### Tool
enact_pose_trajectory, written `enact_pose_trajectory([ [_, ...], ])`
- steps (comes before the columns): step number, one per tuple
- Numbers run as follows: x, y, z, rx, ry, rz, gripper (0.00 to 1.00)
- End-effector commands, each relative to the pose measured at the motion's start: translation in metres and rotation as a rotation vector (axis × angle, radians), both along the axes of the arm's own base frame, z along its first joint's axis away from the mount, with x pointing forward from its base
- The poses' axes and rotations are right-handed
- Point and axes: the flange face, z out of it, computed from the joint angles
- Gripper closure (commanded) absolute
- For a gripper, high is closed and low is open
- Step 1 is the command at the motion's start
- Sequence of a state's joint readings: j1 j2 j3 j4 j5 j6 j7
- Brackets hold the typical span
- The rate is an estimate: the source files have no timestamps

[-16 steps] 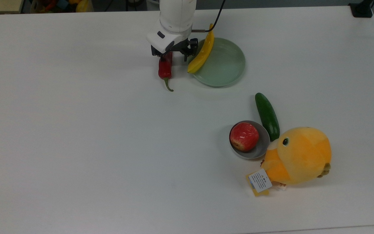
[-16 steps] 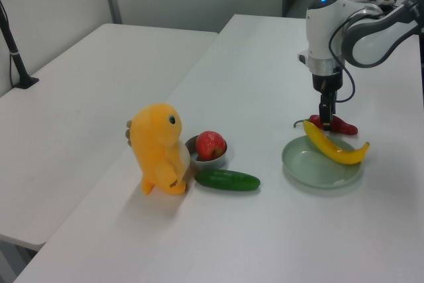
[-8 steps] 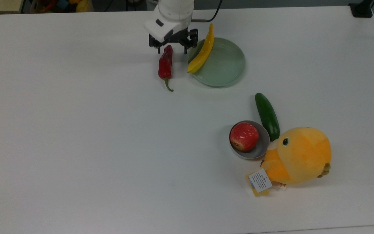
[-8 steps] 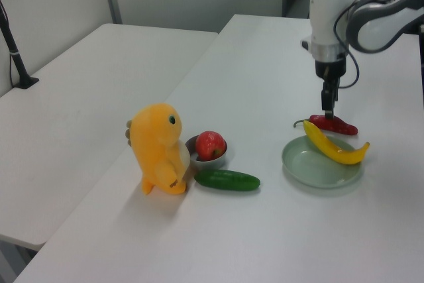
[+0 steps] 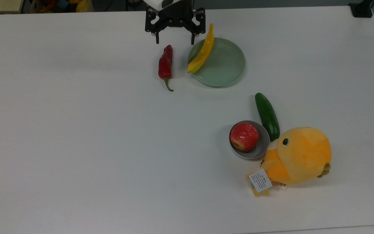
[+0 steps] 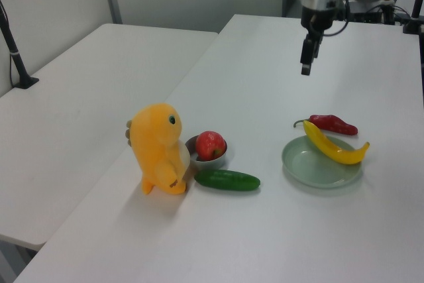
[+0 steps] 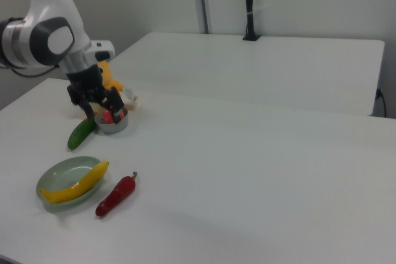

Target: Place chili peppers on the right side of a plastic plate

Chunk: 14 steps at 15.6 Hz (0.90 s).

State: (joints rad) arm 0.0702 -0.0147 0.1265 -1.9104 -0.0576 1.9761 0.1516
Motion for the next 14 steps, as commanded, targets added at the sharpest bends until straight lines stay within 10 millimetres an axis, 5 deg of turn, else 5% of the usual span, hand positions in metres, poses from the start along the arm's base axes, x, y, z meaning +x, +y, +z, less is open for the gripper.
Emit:
enact_pose_trajectory([
  [1,0.010,-0.002,0.030,0.046,-0.015,-0.059,0.00],
  [5,0.009,-0.019,0.077,0.040,0.005,-0.082,0.00],
  [14,0.010,-0.049,0.103,0.036,-0.021,-0.128,0.00],
])
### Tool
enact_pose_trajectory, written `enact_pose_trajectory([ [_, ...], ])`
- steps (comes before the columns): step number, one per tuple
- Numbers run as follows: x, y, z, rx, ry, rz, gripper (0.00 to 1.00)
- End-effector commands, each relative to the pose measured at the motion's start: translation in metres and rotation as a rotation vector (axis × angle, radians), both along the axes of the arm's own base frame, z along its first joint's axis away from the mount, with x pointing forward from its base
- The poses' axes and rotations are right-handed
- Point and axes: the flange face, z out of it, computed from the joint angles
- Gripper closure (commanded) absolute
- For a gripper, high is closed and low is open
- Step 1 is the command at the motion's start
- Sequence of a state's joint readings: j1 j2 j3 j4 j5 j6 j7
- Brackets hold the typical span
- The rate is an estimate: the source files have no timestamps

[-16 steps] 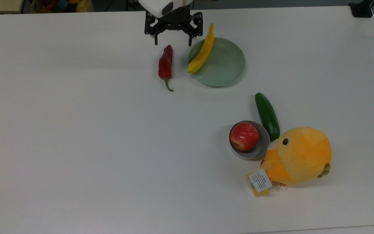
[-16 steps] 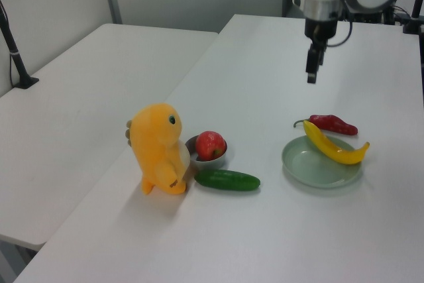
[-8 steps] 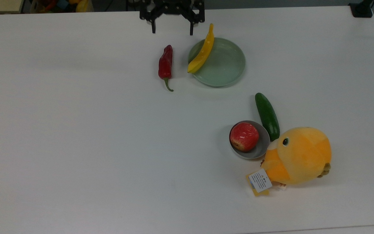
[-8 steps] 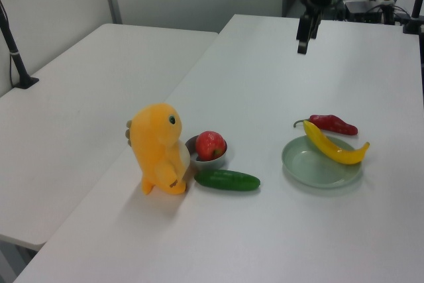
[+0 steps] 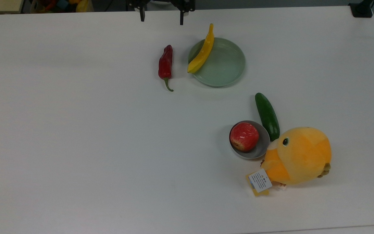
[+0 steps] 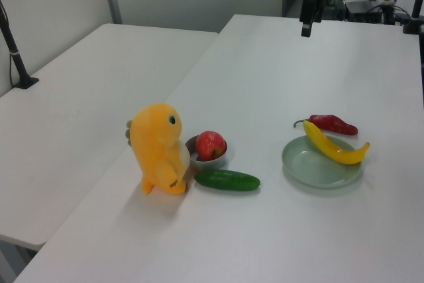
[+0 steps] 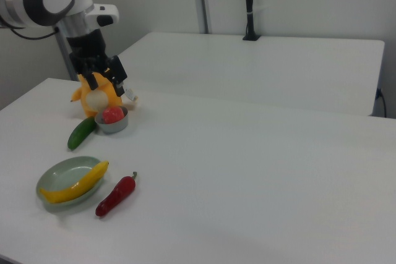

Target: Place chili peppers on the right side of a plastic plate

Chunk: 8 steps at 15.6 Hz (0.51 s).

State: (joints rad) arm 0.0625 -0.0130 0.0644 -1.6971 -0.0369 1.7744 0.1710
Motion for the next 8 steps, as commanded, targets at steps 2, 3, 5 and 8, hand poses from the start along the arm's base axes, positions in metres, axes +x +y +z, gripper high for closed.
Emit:
enact_pose_trajectory([
  [2,-0.0010,-0.0119,0.0176,0.014,0.014,-0.026,0.00],
  [3,-0.0025,-0.0121,0.0168,0.013,0.027,-0.028,0.00],
  [5,-0.0021,-0.0121,0.0199,0.012,0.020,-0.028,0.00],
  [8,-0.0019,-0.0126,0.0201,0.017,0.019,-0.031,0.00],
])
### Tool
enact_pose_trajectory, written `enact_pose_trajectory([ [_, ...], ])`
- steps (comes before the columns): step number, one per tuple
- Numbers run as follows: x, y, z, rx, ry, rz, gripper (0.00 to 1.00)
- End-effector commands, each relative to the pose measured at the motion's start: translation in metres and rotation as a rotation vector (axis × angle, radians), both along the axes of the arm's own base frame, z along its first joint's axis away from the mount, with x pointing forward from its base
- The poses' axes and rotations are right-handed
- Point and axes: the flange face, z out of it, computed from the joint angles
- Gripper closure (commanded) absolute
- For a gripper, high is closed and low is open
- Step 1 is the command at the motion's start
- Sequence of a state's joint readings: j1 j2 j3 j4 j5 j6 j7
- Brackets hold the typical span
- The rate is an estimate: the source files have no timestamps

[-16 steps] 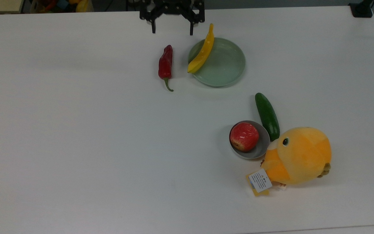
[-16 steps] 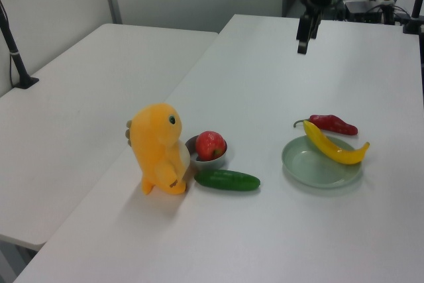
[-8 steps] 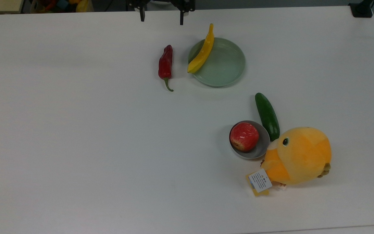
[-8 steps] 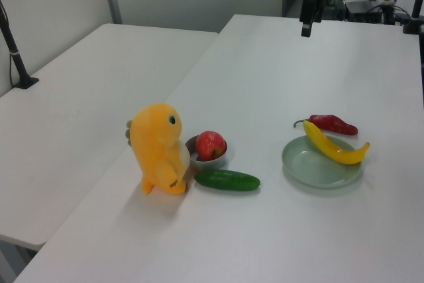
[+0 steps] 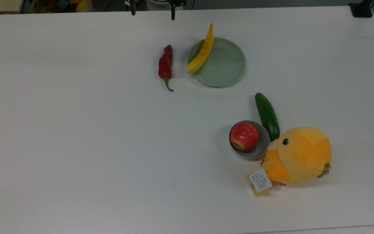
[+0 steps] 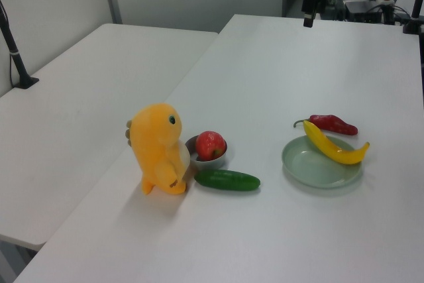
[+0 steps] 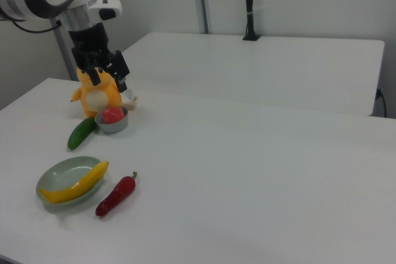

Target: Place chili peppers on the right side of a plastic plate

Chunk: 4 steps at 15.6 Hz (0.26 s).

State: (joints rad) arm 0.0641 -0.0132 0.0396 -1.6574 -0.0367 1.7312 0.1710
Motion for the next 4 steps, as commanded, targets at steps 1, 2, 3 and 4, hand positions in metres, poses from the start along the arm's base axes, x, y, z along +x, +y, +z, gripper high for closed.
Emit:
enact_pose_trajectory([
  [1,-0.0011,0.0010,0.0048,0.017,0.015,-0.007,0.00],
  [2,-0.0011,0.0010,0.0048,0.017,0.015,-0.007,0.00],
  [3,-0.0014,0.0018,0.0047,0.017,0.017,-0.005,0.00],
  [4,-0.0013,0.0009,0.0047,0.017,0.017,-0.005,0.00],
])
